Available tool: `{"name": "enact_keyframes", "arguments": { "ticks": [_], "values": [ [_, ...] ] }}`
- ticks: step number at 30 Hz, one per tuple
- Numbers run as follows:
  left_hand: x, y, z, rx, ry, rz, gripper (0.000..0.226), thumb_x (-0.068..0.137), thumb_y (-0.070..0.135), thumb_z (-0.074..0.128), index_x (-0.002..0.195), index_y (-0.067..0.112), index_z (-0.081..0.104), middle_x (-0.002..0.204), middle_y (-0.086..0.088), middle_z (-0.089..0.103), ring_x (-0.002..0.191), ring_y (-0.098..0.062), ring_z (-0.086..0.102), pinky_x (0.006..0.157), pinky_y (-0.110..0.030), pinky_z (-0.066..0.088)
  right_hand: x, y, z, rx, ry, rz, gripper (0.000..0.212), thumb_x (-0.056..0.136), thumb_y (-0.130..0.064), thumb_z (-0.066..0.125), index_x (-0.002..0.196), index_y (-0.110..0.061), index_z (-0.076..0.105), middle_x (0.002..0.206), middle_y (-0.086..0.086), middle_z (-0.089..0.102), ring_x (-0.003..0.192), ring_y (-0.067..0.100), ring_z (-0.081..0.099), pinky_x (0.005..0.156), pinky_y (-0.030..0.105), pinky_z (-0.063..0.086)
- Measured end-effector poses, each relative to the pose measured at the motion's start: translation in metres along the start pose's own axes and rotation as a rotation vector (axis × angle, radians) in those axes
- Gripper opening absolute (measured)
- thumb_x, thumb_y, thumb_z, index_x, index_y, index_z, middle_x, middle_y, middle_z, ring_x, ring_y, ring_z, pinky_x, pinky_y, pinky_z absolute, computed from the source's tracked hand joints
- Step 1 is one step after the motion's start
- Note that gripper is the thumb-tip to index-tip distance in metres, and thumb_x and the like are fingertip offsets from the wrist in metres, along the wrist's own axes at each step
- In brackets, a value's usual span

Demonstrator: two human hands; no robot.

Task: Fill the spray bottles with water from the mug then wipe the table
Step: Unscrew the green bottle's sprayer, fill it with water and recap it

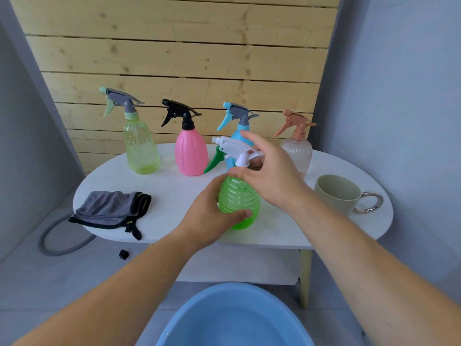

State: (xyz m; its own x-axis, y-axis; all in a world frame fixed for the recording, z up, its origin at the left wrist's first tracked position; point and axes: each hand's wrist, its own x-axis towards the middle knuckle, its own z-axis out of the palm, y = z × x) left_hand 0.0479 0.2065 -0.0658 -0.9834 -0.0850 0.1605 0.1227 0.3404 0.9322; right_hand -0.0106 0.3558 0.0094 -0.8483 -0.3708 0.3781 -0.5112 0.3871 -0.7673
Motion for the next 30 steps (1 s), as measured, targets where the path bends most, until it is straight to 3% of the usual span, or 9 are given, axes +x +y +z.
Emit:
{"name": "enact_keyframes", "arguments": {
  "ticks": [3,6,10,15,19,21,24,28,30],
  "values": [
    [-0.002,0.001,-0.002,-0.008,-0.037,-0.019,0.080,0.073,0.017,0.091,0.140,0.034,0.051,0.120,0.010,0.072,0.109,-0.009,0.070,0.095,-0.039,0.060,-0.009,0.009,-0.001,-0.029,0.006,0.188,0.094,0.069,-0.055,0.080,0.146,-0.031,0.032,0.121,-0.008,0.055,0.109,0.011,0.058,0.095,0.036,0.050],
    [-0.005,0.002,-0.001,0.011,0.000,-0.022,0.071,0.078,0.012,0.089,0.134,0.040,0.053,0.115,0.009,0.074,0.107,-0.011,0.071,0.089,-0.034,0.062,-0.017,0.012,-0.006,-0.137,-0.098,0.333,0.073,0.079,-0.066,0.063,0.134,-0.021,0.049,0.115,-0.004,0.062,0.105,0.015,0.061,0.092,0.039,0.051],
    [-0.007,0.017,0.004,0.026,0.062,-0.005,0.067,0.079,0.014,0.088,0.132,0.040,0.056,0.112,0.007,0.075,0.105,-0.010,0.071,0.089,-0.033,0.060,-0.027,0.007,-0.012,-0.072,-0.193,0.335,0.055,0.088,-0.066,0.048,0.119,-0.023,0.061,0.096,-0.004,0.065,0.088,0.017,0.063,0.088,0.045,0.054],
    [0.008,0.065,0.018,0.020,0.070,0.040,0.078,0.077,0.019,0.090,0.142,0.031,0.048,0.114,0.003,0.073,0.105,-0.012,0.071,0.087,-0.034,0.061,-0.028,-0.010,-0.054,0.032,-0.077,0.284,0.045,0.085,-0.067,0.047,0.112,-0.034,0.063,0.106,-0.009,0.070,0.102,0.016,0.065,0.094,0.047,0.052],
    [0.042,0.118,0.051,0.042,-0.002,0.101,0.067,0.077,0.020,0.090,0.132,0.027,0.052,0.113,0.005,0.072,0.103,-0.009,0.071,0.085,-0.024,0.058,-0.018,-0.015,-0.113,0.088,0.064,0.282,0.033,0.091,-0.058,0.048,0.107,-0.035,0.065,0.107,-0.007,0.071,0.096,0.016,0.069,0.087,0.046,0.057],
    [0.064,0.136,0.073,0.040,-0.033,0.107,0.064,0.076,0.024,0.091,0.127,0.031,0.055,0.115,0.007,0.072,0.109,-0.012,0.068,0.093,-0.031,0.057,-0.011,-0.012,-0.144,0.090,0.103,0.332,0.031,0.097,-0.050,0.047,0.110,-0.031,0.067,0.105,-0.004,0.072,0.093,0.017,0.070,0.084,0.045,0.059],
    [0.093,0.152,0.106,0.076,-0.069,0.117,0.064,0.067,0.036,0.093,0.124,0.034,0.063,0.114,0.005,0.074,0.107,-0.017,0.070,0.097,-0.043,0.056,0.000,0.003,-0.177,0.073,0.140,0.388,0.032,0.099,-0.047,0.046,0.104,-0.025,0.069,0.106,0.007,0.073,0.097,0.026,0.069,0.085,0.048,0.059],
    [0.129,0.157,0.146,0.105,-0.092,0.061,0.067,0.068,0.035,0.094,0.128,0.035,0.063,0.108,0.005,0.075,0.108,-0.020,0.068,0.093,-0.035,0.053,0.018,0.039,-0.198,0.093,0.212,0.432,0.041,0.097,-0.051,0.044,0.099,-0.019,0.070,0.107,0.016,0.071,0.087,0.030,0.069,0.081,0.045,0.058],
    [0.144,0.153,0.160,0.119,-0.117,0.039,0.071,0.058,0.045,0.092,0.124,0.039,0.064,0.104,0.007,0.073,0.114,-0.021,0.064,0.101,-0.035,0.048,0.024,0.059,-0.202,0.126,0.241,0.475,0.045,0.096,-0.054,0.040,0.099,-0.019,0.070,0.105,0.015,0.072,0.093,0.030,0.071,0.086,0.048,0.057]
  ]
}}
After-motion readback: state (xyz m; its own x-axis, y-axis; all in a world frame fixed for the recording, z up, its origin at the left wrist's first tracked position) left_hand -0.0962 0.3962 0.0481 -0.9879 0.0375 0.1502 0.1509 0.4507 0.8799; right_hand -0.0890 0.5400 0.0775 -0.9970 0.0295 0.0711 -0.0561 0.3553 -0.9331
